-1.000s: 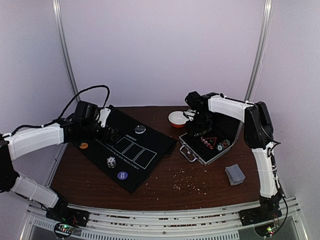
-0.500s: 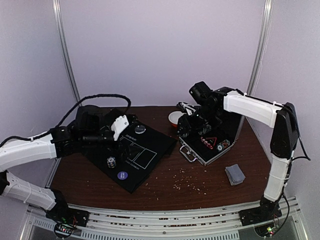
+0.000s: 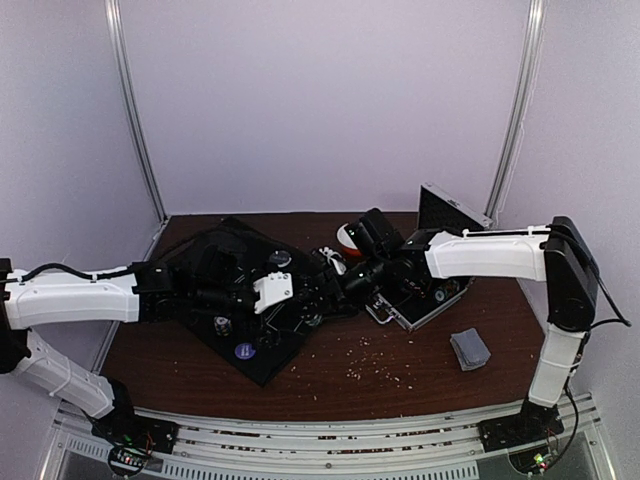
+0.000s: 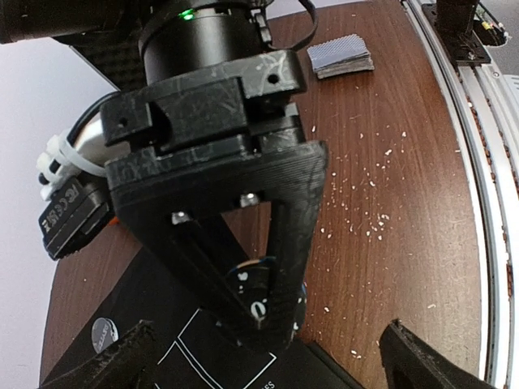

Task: Distribute texas hold em gaming equipment
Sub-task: Pass from the right arm to the left, then place the poker chips pile at the big blind area.

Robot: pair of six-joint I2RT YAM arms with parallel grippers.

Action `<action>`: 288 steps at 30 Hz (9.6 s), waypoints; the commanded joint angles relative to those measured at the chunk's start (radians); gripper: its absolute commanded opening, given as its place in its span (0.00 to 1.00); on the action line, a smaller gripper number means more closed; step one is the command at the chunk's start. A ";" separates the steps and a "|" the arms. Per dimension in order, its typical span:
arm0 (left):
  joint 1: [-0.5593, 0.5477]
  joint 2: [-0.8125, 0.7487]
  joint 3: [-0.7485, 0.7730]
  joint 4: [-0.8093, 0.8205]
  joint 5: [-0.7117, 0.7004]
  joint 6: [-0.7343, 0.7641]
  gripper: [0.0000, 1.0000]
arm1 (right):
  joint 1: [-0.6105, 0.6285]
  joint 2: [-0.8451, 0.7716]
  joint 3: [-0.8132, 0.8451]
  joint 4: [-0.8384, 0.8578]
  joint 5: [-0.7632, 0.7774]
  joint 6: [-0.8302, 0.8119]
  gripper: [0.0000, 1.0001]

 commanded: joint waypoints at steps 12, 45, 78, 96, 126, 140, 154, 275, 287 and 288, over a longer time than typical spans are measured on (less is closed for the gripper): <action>-0.001 0.047 0.015 0.044 -0.167 0.026 0.78 | 0.070 -0.031 0.020 0.293 -0.088 0.193 0.00; 0.000 0.017 0.030 0.033 -0.070 -0.018 0.00 | 0.089 0.023 0.069 0.238 -0.070 0.150 0.00; 0.015 0.050 0.057 -0.075 -0.034 -0.076 0.00 | 0.056 0.038 0.026 0.279 -0.081 0.153 0.58; 0.025 0.048 0.054 -0.077 -0.008 -0.080 0.00 | 0.033 0.018 -0.041 0.420 -0.132 0.248 0.68; 0.084 0.118 0.096 -0.202 -0.035 -0.159 0.00 | -0.009 -0.023 -0.048 0.367 -0.084 0.193 0.71; 0.141 0.175 0.118 -0.273 -0.036 -0.217 0.00 | -0.034 -0.053 -0.060 0.292 -0.046 0.140 0.71; 0.281 0.185 0.166 -0.322 -0.048 -0.249 0.00 | -0.071 -0.107 -0.066 0.222 -0.035 0.071 0.69; 0.859 0.492 0.007 0.029 -0.365 -0.730 0.28 | -0.227 -0.324 -0.245 0.220 -0.172 -0.083 0.67; 0.860 0.539 0.032 0.010 -0.315 -0.709 0.44 | -0.227 -0.325 -0.225 0.199 -0.166 -0.090 0.67; 0.860 0.542 0.034 0.009 -0.313 -0.707 0.46 | -0.227 -0.323 -0.223 0.194 -0.165 -0.092 0.67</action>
